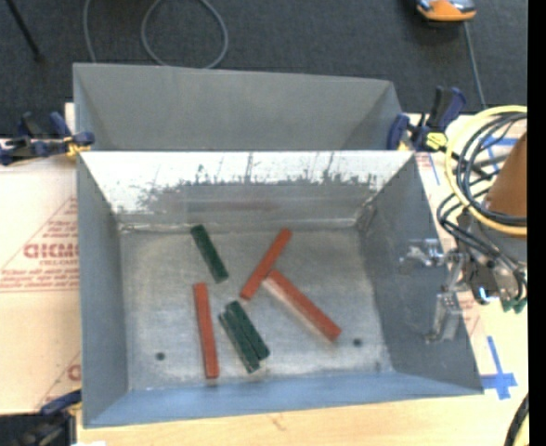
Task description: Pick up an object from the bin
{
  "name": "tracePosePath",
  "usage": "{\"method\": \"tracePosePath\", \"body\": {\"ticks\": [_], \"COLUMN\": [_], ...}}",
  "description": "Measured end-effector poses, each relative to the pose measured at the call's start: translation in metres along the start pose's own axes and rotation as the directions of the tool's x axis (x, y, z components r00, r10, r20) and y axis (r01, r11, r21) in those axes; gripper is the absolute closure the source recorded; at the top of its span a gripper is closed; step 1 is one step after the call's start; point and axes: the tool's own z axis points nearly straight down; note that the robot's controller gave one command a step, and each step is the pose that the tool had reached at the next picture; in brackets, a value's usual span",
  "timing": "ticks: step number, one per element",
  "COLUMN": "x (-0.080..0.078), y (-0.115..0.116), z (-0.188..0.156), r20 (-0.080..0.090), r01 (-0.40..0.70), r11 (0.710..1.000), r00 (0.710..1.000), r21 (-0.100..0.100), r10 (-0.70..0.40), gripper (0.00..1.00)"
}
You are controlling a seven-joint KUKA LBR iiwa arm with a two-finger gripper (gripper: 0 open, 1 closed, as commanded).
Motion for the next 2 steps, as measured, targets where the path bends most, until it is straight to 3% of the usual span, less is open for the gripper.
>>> {"method": "tracePosePath", "body": {"ticks": [1, 2], "x": [-0.015, -0.04], "y": [0.05, 0.135], "z": [0.133, 0.171], "r20": [-0.007, -0.002], "r01": [-0.048, 0.024], "r11": [0.999, 1.0], "r00": [0.999, 1.0], "r21": [-0.005, -0.006], "r10": [0.048, -0.024], "gripper": [0.0, 0.0]}}
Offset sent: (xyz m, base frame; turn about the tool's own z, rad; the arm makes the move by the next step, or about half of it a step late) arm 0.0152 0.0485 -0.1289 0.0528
